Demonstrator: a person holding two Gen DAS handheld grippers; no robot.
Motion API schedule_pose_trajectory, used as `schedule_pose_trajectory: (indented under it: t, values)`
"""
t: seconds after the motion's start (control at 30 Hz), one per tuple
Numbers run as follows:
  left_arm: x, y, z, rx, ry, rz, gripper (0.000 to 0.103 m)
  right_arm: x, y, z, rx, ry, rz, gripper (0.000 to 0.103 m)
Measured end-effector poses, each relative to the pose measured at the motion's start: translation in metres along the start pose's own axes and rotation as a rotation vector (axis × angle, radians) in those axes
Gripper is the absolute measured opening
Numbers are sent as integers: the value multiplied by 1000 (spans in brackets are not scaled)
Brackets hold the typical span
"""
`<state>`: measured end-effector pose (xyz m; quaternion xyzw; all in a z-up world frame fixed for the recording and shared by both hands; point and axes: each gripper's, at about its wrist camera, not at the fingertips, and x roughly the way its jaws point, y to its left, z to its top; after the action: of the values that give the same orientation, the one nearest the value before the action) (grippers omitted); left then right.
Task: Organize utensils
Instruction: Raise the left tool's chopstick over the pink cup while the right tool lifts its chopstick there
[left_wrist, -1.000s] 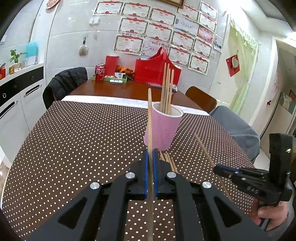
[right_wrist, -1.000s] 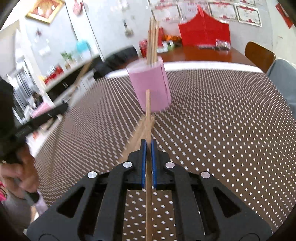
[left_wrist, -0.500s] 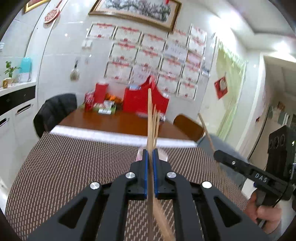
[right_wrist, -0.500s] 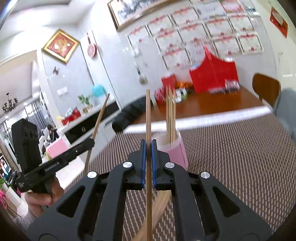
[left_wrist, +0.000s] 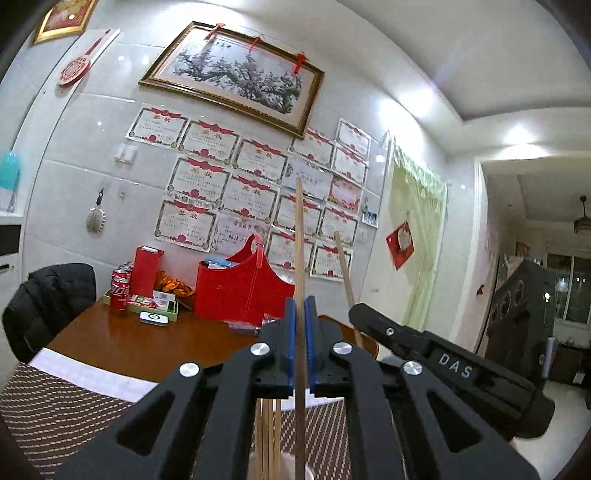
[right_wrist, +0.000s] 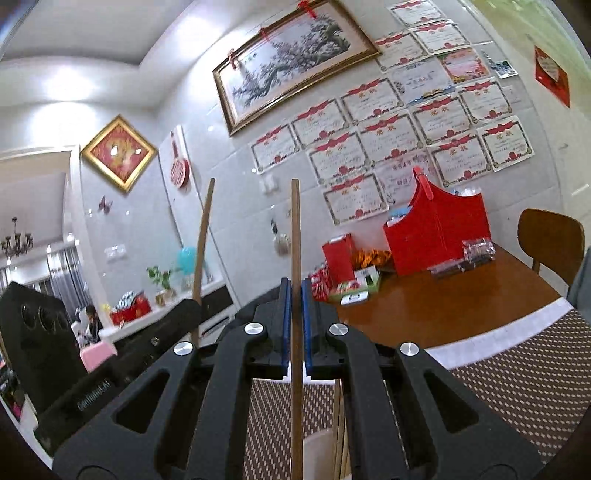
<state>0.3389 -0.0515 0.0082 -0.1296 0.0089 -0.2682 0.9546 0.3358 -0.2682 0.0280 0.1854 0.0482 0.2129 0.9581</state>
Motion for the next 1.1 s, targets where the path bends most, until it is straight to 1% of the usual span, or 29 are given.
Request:
schedule_pose_trajectory:
  t: [0.07, 0.13, 0.27, 0.33, 0.4, 0.6, 0.73, 0.97, 1.0, 1.07, 1.1]
  values:
    - [11, 6, -6, -20, -7, 6, 5, 13, -5, -5, 6, -7, -1, 6]
    - [27, 13, -15, -34, 6, 14, 5, 23, -9, -11, 8, -5, -4, 6]
    - [41, 27, -33, -57, 23, 40, 5, 36, -22, -26, 18, -4, -25, 6]
    - [49, 27, -39, -31, 49, 55, 5, 44, -28, -32, 25, 17, -34, 6]
    - [50, 27, -44, -20, 51, 61, 5, 49, -33, -37, 36, 24, -42, 6]
    - [57, 27, -55, 5, 72, 76, 5, 56, -32, -49, 26, 54, -51, 6]
    - [61, 34, -62, -9, 98, 89, 5, 59, -34, -53, 30, 68, -58, 6]
    - [65, 37, -68, 4, 133, 113, 5, 61, -36, -56, 47, 100, -60, 7]
    - [65, 37, -68, 3, 136, 113, 5, 62, -36, -56, 49, 107, -60, 9]
    - [64, 39, -66, 2, 140, 117, 6, 61, -37, -54, 56, 111, -64, 27]
    - [63, 40, -64, 0, 143, 115, 11, 59, -38, -53, 62, 108, -64, 61]
